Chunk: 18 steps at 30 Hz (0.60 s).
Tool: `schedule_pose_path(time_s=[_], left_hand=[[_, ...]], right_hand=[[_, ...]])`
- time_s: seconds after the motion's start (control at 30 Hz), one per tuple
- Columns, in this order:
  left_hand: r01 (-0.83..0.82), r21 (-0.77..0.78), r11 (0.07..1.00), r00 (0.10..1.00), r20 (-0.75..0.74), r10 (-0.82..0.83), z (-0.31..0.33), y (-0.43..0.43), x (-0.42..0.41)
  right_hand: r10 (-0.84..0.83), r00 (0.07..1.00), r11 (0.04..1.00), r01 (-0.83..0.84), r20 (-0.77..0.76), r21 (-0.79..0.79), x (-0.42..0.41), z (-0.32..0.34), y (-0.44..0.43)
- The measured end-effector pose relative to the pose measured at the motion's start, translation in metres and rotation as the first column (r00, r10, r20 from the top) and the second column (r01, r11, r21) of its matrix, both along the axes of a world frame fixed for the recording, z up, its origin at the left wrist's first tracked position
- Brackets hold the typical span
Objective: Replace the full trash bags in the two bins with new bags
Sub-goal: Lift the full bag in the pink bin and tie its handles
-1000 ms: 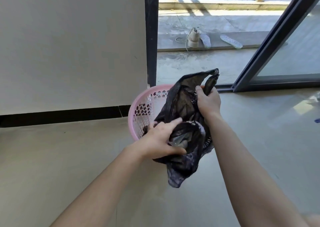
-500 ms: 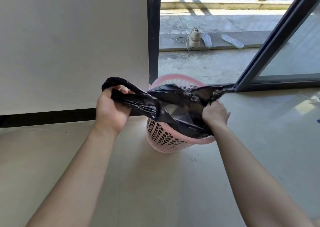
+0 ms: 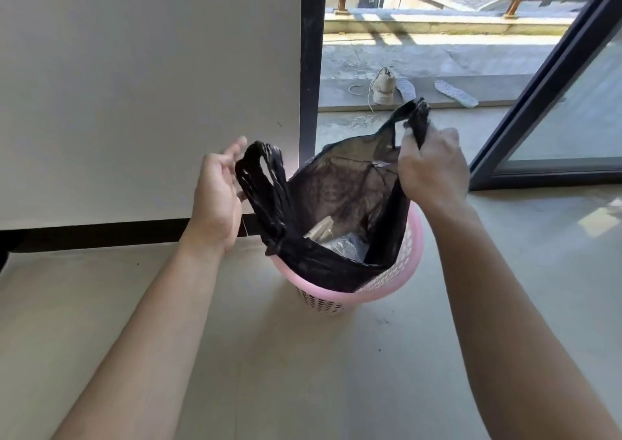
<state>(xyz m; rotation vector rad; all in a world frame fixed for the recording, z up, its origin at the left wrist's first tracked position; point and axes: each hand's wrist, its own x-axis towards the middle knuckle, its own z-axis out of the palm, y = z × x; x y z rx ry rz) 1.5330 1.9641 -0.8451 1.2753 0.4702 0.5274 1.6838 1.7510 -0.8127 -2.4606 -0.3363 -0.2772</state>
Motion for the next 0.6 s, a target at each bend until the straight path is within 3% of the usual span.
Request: schedule_pose_path(time_s=[0.1, 0.17, 0.27, 0.33, 0.43, 0.5, 0.6], left_hand=[[-0.007, 0.046, 0.999, 1.0, 0.026, 0.006, -0.003, 0.005, -0.006], [0.068, 0.203, 0.977, 0.996, -0.062, -0.056, -0.015, -0.001, -0.015], [0.169, 0.485, 0.858, 0.967, -0.251, -0.049, -0.041, -0.013, -0.021], [0.163, 0.627, 0.761, 0.933, -0.349, 0.088, -0.056, -0.026, -0.017], [0.141, 0.735, 0.664, 0.914, -0.354, 0.198, -0.059, -0.047, -0.006], [0.15, 0.786, 0.6, 0.917, -0.337, 0.212, -0.058, -0.06, 0.003], [0.115, 0.857, 0.502, 0.868, -0.332, 0.369, -0.065, -0.071, 0.016]], right_hand=[[0.085, 0.992, 0.98, -0.067, -0.088, 0.186, -0.001, 0.009, 0.001], [0.175, 0.967, 0.929, -0.1, -0.184, 0.357, 0.0, -0.001, 0.001], [0.212, 0.943, 0.879, -0.069, -0.257, 0.472, -0.008, -0.033, -0.002], [0.13, 0.97, 0.89, -0.024, -0.203, 0.455, -0.015, -0.06, -0.006], [-0.015, 0.988, 0.944, 0.065, -0.154, 0.325, -0.014, -0.09, -0.013], [-0.07, 0.982, 0.955, 0.117, -0.178, 0.273, -0.007, -0.099, -0.015], [-0.097, 0.951, 0.981, 0.142, -0.292, 0.134, 0.002, -0.103, -0.014]])
